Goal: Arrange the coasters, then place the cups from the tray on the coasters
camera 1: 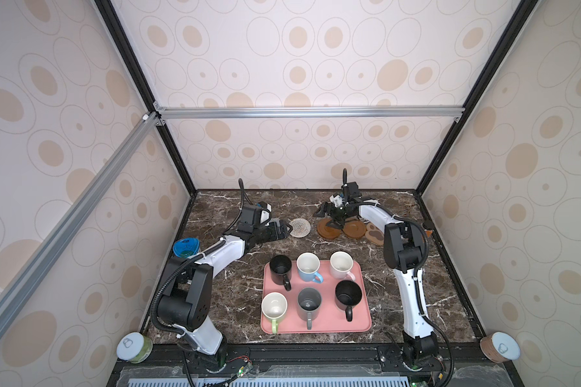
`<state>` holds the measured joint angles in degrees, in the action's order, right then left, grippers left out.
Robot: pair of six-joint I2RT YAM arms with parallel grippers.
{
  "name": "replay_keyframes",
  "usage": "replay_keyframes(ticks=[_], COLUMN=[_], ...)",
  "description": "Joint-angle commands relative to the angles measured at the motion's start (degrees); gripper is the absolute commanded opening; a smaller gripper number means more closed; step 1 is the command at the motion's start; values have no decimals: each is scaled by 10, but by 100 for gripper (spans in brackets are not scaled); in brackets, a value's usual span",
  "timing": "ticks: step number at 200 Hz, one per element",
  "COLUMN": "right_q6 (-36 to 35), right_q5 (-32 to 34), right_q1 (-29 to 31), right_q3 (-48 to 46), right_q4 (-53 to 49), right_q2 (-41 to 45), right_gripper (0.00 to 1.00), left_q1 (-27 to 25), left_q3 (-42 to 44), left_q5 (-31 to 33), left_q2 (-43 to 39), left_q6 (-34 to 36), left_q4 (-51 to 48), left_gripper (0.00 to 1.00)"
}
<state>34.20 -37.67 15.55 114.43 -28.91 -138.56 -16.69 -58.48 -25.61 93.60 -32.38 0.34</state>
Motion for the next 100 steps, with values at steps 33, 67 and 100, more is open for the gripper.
replay_keyframes(ticks=[33, 67, 100], right_q6=[20, 24, 10], right_q5=[1, 8, 34], right_q1=[27, 31, 30], right_q3=[2, 0, -5], right_q4=[-10, -5, -18], right_q2=[-36, -34, -13], right_gripper=[92, 92, 92], left_q1=[8, 8, 10], left_q3=[18, 24, 28], left_q5=[4, 3, 6], left_q2=[-24, -28, -31], left_q6=[-5, -8, -7], left_q4=[15, 18, 16], left_gripper=[100, 100, 100])
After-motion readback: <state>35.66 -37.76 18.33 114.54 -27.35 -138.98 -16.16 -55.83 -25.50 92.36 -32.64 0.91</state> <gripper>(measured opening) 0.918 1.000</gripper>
